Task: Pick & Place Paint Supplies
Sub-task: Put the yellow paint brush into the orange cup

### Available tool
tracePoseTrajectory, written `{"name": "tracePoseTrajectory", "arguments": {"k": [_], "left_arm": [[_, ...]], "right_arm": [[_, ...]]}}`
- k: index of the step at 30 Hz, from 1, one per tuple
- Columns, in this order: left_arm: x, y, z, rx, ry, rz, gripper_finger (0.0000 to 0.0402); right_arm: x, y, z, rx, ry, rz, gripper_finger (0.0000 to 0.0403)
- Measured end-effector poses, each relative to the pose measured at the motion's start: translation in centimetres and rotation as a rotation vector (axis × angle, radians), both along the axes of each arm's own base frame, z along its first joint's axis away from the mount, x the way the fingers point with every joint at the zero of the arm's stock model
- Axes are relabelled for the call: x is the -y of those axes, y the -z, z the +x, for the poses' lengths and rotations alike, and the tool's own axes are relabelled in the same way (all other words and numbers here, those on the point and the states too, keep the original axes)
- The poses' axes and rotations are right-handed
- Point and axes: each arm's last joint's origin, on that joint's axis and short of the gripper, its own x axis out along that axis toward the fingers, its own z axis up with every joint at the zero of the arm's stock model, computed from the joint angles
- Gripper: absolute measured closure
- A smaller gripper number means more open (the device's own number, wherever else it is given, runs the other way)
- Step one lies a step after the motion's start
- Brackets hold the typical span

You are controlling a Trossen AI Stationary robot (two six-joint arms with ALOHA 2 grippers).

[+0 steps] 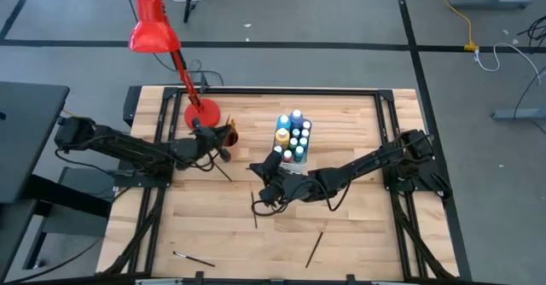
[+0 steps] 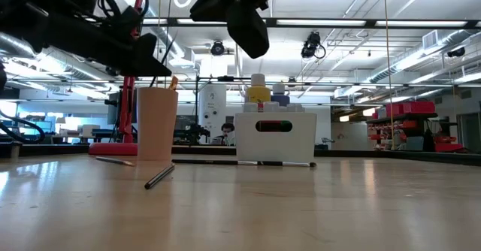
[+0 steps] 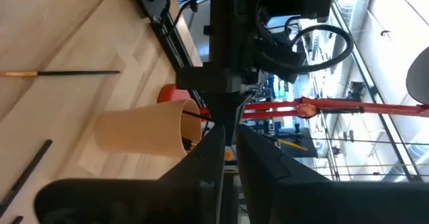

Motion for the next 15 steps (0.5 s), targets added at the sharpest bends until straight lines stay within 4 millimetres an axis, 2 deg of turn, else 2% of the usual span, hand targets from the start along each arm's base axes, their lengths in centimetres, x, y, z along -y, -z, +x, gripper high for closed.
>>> {"name": "tracePoseTrajectory", "arguments": {"k": [4, 7, 10, 15], "left_arm": [[-0.1, 0.7, 0.6, -0.013, 0.024, -0.010, 0.0387], [-0.1, 0.9, 0.9, -0.013, 0.034, -0.013, 0.0377], [-0.1, 0.8, 1.0, 0.008, 0.038, -0.012, 0.0370], [0.0, 0.9, 1.0, 0.009, 0.040, -0.020, 0.0375]], "right_arm": [[0.2, 0.0, 0.1, 0.003, -0.009, 0.012, 0.0360], [1.0, 0.0, 0.4, 0.062, -0.006, 0.140, 0.0360], [2.9, 0.1, 0.8, 0.153, 0.041, 0.349, 0.0360], [6.5, 0.4, 1.3, 0.251, 0.138, 0.601, 0.0365]]}}
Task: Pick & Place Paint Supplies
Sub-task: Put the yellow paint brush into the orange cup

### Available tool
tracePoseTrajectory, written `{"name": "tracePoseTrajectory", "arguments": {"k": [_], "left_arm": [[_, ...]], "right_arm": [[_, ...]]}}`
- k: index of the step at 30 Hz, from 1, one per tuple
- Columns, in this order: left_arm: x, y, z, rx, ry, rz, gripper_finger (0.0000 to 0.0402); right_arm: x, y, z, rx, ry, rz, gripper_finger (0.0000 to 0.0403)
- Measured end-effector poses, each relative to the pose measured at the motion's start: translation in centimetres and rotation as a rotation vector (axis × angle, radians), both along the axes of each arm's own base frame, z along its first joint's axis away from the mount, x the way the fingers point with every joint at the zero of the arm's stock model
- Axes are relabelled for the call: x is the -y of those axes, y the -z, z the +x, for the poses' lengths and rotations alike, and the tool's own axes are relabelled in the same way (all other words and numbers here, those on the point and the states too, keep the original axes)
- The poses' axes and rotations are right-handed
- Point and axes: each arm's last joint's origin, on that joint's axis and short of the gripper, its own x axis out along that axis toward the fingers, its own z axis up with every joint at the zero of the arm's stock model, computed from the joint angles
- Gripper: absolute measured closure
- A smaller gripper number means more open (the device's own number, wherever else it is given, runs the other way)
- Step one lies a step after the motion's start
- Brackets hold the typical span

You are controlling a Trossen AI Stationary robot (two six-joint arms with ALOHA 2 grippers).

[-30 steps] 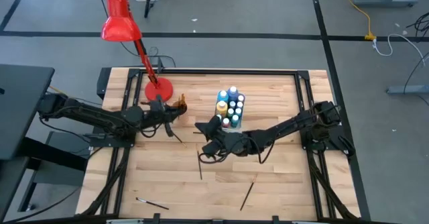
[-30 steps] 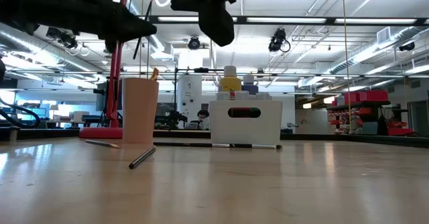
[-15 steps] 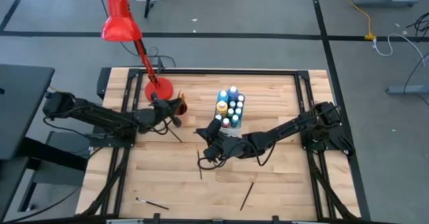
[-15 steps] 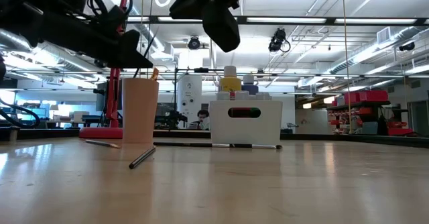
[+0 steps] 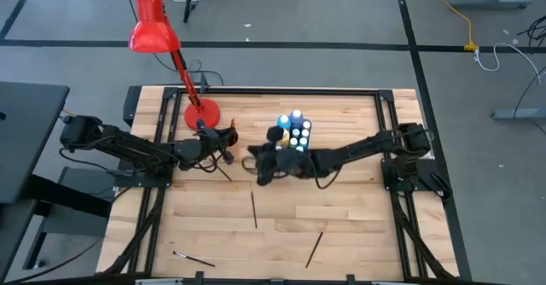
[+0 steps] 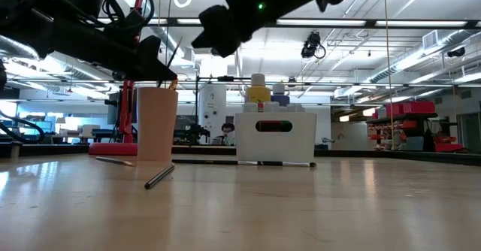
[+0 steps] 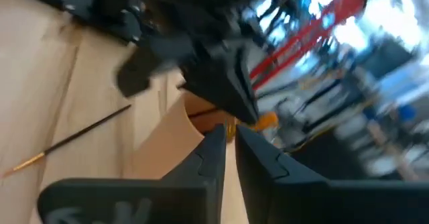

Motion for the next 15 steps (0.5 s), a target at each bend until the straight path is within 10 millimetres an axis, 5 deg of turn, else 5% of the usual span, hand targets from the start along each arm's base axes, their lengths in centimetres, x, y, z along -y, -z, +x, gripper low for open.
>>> {"name": "tracePoseTrajectory", "arguments": {"k": [8, 15], "left_arm": [[0.1, 0.0, 0.1, 0.009, 0.056, -0.020, 0.0377], [0.2, 0.0, 0.1, 0.006, 0.076, -0.021, 0.0366]], "right_arm": [[5.3, -0.2, 0.3, 0.086, 0.087, 0.138, 0.0399], [6.5, -0.4, 0.4, 0.132, 0.034, 0.218, 0.0400]]}}
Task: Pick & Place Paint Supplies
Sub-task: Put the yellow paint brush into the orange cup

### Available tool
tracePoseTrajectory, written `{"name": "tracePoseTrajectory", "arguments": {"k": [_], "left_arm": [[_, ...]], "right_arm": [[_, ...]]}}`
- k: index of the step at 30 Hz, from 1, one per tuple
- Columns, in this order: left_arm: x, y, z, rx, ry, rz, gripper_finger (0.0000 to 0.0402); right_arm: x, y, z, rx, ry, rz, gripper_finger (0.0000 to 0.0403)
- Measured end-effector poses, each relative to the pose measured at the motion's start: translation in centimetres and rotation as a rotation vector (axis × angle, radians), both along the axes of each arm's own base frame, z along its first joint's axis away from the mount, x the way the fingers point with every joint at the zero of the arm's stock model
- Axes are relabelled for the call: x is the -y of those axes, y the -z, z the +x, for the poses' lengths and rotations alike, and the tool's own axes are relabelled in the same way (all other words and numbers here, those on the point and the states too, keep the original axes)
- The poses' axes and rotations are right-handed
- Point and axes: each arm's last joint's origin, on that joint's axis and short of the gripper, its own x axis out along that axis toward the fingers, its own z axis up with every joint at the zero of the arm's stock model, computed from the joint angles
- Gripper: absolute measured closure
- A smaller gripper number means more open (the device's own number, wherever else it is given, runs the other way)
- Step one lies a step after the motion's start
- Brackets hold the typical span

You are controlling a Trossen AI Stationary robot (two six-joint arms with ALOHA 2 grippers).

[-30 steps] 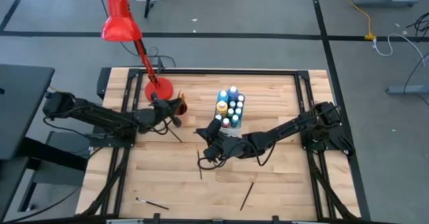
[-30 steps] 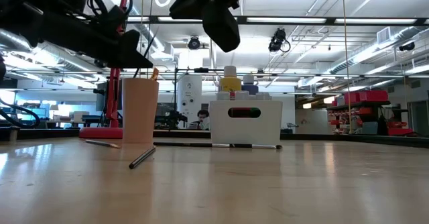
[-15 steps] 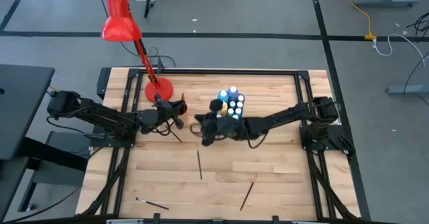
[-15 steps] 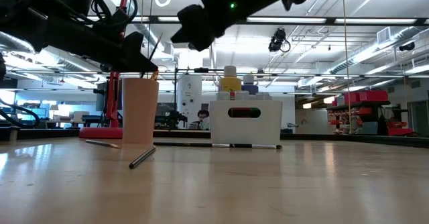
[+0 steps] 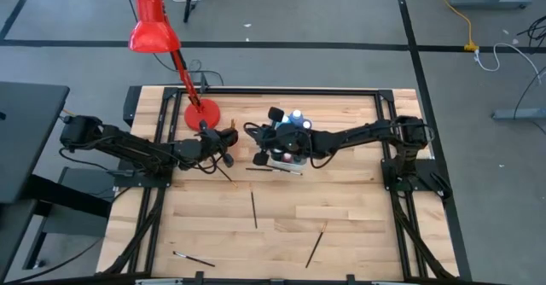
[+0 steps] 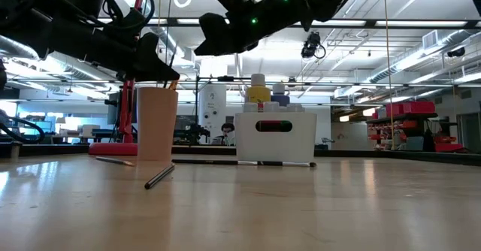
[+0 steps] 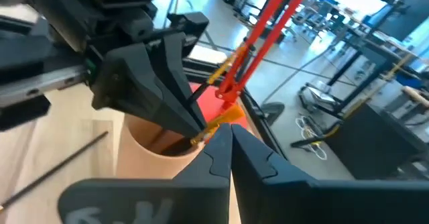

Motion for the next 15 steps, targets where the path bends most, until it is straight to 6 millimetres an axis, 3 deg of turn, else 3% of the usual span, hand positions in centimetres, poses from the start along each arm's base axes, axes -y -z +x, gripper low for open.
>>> {"name": "tracePoseTrajectory", "arguments": {"k": [15], "left_arm": [[0.0, 0.0, 0.0, -0.029, 0.005, 0.033, 0.0365]], "right_arm": [[-0.2, 1.1, -0.2, -0.080, -0.109, 0.133, 0.0400]]}}
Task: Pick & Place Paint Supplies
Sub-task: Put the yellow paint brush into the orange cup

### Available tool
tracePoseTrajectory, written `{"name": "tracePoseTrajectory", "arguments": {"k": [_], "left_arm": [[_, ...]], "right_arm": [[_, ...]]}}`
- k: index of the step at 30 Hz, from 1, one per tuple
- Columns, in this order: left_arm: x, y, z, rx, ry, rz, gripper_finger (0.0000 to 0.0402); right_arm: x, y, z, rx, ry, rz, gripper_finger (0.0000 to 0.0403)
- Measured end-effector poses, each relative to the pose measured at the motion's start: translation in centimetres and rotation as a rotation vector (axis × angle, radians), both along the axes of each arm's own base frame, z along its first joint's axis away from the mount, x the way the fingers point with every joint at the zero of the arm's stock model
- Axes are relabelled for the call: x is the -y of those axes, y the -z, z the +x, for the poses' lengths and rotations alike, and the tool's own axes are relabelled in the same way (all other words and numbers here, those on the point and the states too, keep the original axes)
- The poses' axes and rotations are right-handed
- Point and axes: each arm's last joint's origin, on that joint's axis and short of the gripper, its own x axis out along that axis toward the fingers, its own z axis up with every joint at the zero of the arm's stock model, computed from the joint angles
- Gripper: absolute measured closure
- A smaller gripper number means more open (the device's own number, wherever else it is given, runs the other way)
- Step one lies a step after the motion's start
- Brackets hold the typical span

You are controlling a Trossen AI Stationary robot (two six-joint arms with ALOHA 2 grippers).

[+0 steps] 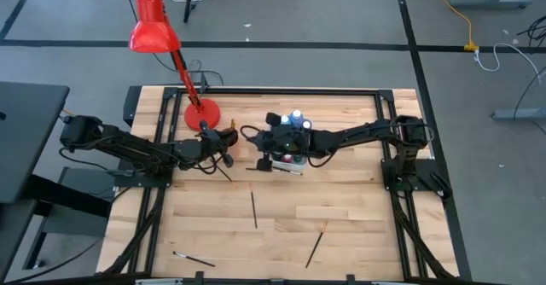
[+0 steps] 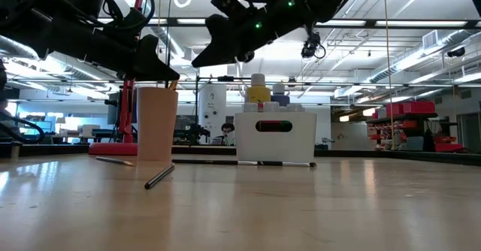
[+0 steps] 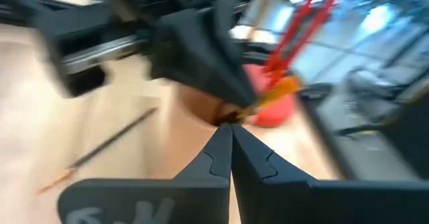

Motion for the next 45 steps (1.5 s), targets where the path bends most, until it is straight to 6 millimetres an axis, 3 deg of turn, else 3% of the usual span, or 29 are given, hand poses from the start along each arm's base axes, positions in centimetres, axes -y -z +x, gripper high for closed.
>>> {"name": "tracePoseTrajectory", "arguments": {"k": [5, 11, 18, 27, 35, 45], "left_arm": [[0.0, 0.3, -0.1, -0.023, -0.002, -0.014, 0.0362], [0.0, 0.6, -0.1, -0.053, -0.003, -0.014, 0.0361], [0.0, 0.1, 0.1, -0.082, -0.004, 0.052, 0.0352], [0.7, -4.2, 1.9, -0.032, -0.025, 0.146, 0.0346], [2.3, -6.2, 3.0, -0.065, 0.042, 0.172, 0.0346], [3.1, -6.7, 3.2, -0.052, 0.104, 0.167, 0.0346]], "right_arm": [[-1.5, 0.4, 0.0, -0.028, -0.201, 0.160, 0.0400], [-4.7, 0.7, -0.2, -0.068, -0.397, 0.187, 0.0395], [-7.4, 0.8, -0.5, -0.089, -0.437, 0.237, 0.0376], [-8.6, 1.4, -0.9, -0.160, -0.444, 0.219, 0.0340], [-10.2, 2.2, -1.7, -0.249, -0.419, 0.247, 0.0282], [-12.1, 4.3, -4.2, -0.569, -0.443, 0.221, 0.0269]]}}
